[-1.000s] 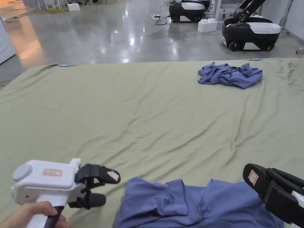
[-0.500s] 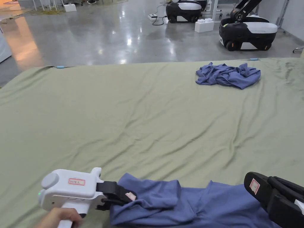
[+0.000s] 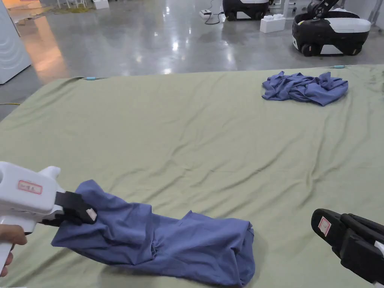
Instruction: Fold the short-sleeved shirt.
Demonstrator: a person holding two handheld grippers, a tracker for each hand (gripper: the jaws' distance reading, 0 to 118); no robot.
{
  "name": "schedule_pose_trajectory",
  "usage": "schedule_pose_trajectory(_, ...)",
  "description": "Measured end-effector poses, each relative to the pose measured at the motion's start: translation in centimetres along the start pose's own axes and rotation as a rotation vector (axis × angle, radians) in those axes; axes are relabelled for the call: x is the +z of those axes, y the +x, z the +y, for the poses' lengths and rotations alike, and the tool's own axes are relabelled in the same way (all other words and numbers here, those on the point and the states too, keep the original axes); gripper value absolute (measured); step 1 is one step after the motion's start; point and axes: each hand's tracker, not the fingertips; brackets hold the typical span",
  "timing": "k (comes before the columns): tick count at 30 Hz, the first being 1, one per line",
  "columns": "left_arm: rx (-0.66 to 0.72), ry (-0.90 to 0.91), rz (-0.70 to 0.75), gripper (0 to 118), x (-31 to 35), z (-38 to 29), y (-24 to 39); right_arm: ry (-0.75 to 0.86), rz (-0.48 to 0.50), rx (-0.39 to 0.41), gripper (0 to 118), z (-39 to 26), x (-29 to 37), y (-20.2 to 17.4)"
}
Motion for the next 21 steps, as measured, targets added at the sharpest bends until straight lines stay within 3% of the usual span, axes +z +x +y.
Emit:
schedule_pose_trajectory(4,-0.157,-0.043,0.023,7,-2.3,0.0,7.5,-0.001,0.005,0.004,2,0.0,0.2,-0.2)
schedule_pose_trajectory(7,-0.270,-0.069,-0.037,7,-4.5,-0.8,13.3,-0.005,-0.001,0.009,2,-0.1,0.6,-0.1)
schedule_pose_trajectory(13,-0.492,-0.228,-0.034,7,-13.0,-3.4,21.0,-0.017,-0.033,-0.015,2,-0.5,1.3,0.9)
schedule_pose_trajectory(17,-0.446,-0.248,0.018,8,-18.8,-4.3,21.5,-0.013,-0.051,-0.034,2,-0.6,1.8,1.7)
schedule_pose_trajectory(20,-0.225,-0.254,-0.197,50,-18.2,-4.0,19.8,-0.008,-0.060,-0.038,2,-0.4,2.5,2.0)
schedule_pose_trajectory(21,-0.213,-0.232,-0.231,70,-17.1,-3.9,19.4,-0.006,-0.065,-0.036,2,-0.4,2.6,2.1)
